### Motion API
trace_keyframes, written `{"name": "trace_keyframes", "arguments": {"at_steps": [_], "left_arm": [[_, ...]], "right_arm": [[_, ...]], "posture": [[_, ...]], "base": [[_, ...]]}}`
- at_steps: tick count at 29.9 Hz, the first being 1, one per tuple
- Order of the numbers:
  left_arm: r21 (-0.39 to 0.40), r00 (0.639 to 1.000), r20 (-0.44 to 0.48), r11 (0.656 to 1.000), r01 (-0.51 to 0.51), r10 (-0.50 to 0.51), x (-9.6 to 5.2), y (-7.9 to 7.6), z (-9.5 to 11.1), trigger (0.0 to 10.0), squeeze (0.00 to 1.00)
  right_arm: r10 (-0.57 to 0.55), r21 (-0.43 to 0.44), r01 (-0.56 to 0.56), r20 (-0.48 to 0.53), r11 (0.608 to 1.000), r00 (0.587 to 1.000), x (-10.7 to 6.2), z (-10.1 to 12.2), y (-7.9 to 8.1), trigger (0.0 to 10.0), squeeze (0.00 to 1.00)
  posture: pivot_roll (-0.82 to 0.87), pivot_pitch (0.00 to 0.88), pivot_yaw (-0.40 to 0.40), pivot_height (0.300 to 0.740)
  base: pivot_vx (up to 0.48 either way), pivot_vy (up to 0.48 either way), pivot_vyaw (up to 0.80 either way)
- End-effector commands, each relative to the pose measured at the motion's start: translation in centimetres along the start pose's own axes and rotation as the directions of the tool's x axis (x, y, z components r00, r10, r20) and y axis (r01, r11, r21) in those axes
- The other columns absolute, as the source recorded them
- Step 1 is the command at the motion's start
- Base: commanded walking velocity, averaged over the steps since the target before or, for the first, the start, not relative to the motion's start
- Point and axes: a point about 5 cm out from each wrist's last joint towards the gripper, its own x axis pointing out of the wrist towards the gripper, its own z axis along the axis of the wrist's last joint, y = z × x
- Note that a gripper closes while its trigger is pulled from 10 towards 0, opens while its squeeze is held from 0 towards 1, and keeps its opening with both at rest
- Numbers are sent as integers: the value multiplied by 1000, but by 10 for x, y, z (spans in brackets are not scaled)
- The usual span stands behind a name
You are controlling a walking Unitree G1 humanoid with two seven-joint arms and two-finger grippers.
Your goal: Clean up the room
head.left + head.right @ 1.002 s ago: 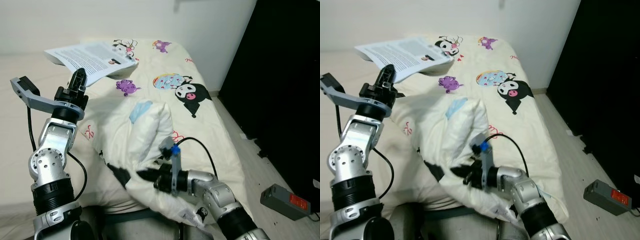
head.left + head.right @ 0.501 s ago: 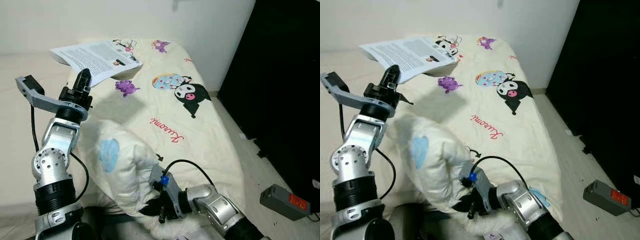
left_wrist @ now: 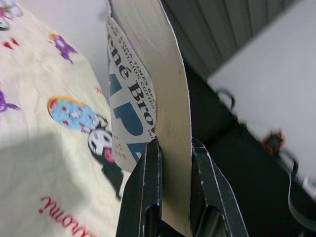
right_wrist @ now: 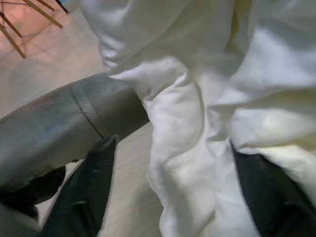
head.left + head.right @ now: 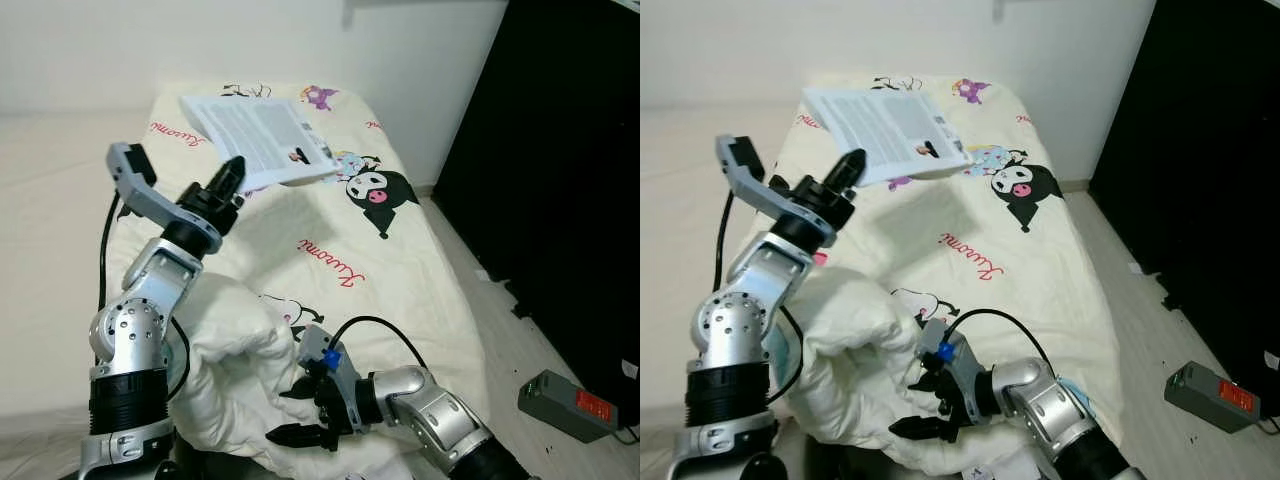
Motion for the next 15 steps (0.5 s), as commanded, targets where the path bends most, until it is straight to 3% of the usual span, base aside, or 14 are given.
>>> {"name": "trace_keyframes", "arguments": {"at_steps": [1,2,4,9,11,12,14,15], "left_arm": [[38,998,-30,998,57,-55,-1,-9,-1,0,0],[80,996,-85,996,48,-41,-4,-6,-7,0,0],[162,988,-155,986,26,-1,-9,1,-15,0,0],[236,981,-184,972,-12,57,-14,10,-18,0,0],[321,960,-203,940,-120,192,-25,32,-20,0,0],[321,960,-203,940,-120,192,-25,32,-20,0,0],[418,895,-226,868,-268,385,-45,65,-24,0,0],[418,895,-226,868,-268,385,-45,65,-24,0,0]], "right_arm": [[25,15,-25,22,1000,999,-2,1,3,10000,1000],[18,16,-18,41,1000,999,-4,2,3,10000,0],[13,23,-15,77,1000,997,-9,5,3,10000,0],[15,28,-19,127,999,992,-13,10,5,10000,0],[-18,69,0,265,998,964,-23,26,3,10000,0],[-18,69,0,265,998,964,-23,26,3,10000,0],[-55,127,2,419,992,906,-37,42,1,10000,0],[-55,127,2,419,992,906,-37,42,1,10000,0]], "posture": [[-76,67,-47,556],[-74,69,-46,556],[-73,70,-46,556],[-71,74,-47,556],[-74,76,-46,556],[-74,76,-46,556],[-76,76,-41,556],[-76,76,-41,556]], "base": [[0,0,0],[0,0,0],[0,0,0],[0,0,0],[0,0,0],[0,0,0],[0,0,0],[0,0,0]]}}
